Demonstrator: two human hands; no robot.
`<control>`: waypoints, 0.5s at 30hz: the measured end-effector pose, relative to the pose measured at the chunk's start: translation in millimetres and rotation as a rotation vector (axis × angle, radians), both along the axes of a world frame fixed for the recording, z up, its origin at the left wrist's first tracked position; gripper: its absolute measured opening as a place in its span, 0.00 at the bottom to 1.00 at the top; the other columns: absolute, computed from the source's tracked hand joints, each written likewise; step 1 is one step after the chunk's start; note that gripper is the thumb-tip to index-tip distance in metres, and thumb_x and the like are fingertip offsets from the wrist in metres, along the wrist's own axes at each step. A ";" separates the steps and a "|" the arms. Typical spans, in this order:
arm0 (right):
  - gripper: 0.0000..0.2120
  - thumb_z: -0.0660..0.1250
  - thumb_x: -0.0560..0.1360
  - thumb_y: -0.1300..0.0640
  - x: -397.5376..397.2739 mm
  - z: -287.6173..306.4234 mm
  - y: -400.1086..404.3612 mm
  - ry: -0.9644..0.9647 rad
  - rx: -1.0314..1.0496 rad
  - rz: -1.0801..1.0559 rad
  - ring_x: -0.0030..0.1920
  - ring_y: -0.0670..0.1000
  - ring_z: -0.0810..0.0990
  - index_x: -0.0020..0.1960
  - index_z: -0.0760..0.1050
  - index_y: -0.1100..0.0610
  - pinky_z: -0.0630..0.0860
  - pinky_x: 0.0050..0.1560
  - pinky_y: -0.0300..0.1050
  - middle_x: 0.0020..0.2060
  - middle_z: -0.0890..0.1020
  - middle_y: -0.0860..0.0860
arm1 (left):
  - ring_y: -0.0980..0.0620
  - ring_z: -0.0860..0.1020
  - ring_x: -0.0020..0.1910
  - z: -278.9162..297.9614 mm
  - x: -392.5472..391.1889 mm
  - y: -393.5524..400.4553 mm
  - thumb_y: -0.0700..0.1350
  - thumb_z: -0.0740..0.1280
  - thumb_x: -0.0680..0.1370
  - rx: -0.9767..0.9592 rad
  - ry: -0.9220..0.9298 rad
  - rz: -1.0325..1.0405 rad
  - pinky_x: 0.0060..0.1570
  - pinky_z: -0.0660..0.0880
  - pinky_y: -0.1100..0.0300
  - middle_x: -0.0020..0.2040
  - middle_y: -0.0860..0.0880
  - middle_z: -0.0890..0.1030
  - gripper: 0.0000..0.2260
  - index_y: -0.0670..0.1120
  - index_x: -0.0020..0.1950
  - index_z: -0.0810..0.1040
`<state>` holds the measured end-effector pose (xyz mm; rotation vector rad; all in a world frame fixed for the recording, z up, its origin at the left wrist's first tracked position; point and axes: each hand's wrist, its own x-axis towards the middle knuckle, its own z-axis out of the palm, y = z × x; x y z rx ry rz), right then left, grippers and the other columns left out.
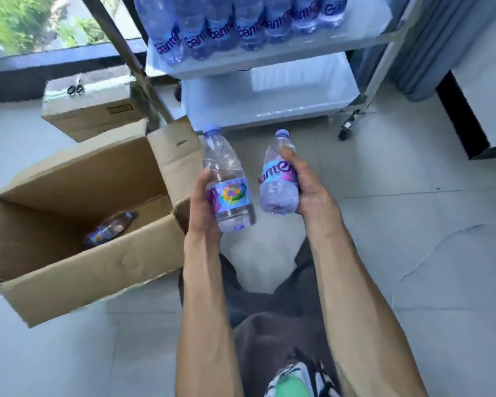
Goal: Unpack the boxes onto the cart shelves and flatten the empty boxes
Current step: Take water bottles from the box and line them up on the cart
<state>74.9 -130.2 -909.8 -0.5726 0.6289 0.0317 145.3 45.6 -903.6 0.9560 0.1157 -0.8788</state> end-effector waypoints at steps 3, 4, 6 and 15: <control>0.17 0.69 0.74 0.44 -33.8 5.6 -38.2 -0.040 0.015 -0.072 0.33 0.53 0.79 0.47 0.74 0.59 0.79 0.36 0.43 0.35 0.78 0.56 | 0.46 0.80 0.44 16.2 -26.0 -49.4 0.53 0.61 0.74 0.021 -0.021 -0.071 0.50 0.75 0.52 0.45 0.43 0.82 0.18 0.42 0.47 0.84; 0.18 0.71 0.71 0.44 -43.1 13.6 -50.3 -0.068 0.031 -0.073 0.33 0.53 0.79 0.46 0.75 0.60 0.80 0.36 0.44 0.35 0.78 0.56 | 0.45 0.79 0.44 20.3 -32.3 -66.5 0.52 0.62 0.73 0.023 -0.027 -0.088 0.51 0.75 0.52 0.45 0.43 0.81 0.17 0.41 0.46 0.83; 0.20 0.74 0.65 0.45 -50.3 26.1 -60.4 -0.137 0.072 -0.032 0.33 0.55 0.82 0.43 0.78 0.62 0.80 0.36 0.46 0.34 0.80 0.58 | 0.42 0.78 0.44 22.0 -36.4 -84.9 0.52 0.64 0.72 0.028 -0.002 -0.062 0.50 0.76 0.51 0.48 0.40 0.78 0.17 0.40 0.51 0.78; 0.16 0.66 0.77 0.48 -83.5 60.7 -84.3 -0.266 -0.074 -0.029 0.37 0.56 0.82 0.49 0.80 0.62 0.81 0.40 0.48 0.39 0.82 0.59 | 0.45 0.78 0.47 38.8 -65.0 -113.4 0.55 0.77 0.66 -0.282 0.148 -0.243 0.54 0.76 0.50 0.48 0.41 0.79 0.27 0.39 0.56 0.76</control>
